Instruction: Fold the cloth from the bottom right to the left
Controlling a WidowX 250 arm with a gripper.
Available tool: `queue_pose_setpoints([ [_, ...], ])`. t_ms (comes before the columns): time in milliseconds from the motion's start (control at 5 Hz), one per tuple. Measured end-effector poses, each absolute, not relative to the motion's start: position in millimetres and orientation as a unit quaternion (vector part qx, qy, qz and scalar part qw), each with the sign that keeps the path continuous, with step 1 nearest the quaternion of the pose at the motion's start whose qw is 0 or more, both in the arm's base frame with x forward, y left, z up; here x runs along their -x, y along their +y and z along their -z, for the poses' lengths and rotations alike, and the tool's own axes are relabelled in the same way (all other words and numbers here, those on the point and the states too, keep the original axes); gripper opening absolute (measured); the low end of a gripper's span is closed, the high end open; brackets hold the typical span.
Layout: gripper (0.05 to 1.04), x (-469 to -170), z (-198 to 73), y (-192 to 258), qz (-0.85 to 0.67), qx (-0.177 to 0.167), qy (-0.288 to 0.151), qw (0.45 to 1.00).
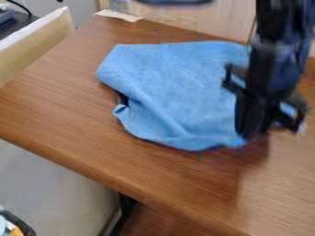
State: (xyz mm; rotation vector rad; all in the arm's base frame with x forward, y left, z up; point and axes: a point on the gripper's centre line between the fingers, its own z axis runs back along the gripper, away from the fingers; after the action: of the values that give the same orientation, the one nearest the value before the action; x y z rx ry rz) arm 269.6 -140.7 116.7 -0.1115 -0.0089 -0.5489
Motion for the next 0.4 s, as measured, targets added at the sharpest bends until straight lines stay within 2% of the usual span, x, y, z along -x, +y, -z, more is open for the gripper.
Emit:
queue_pose_setpoints([
  [400,0.058,-300.6,-152.5,-92.4,0.184,0.079,-0.016,0.980],
])
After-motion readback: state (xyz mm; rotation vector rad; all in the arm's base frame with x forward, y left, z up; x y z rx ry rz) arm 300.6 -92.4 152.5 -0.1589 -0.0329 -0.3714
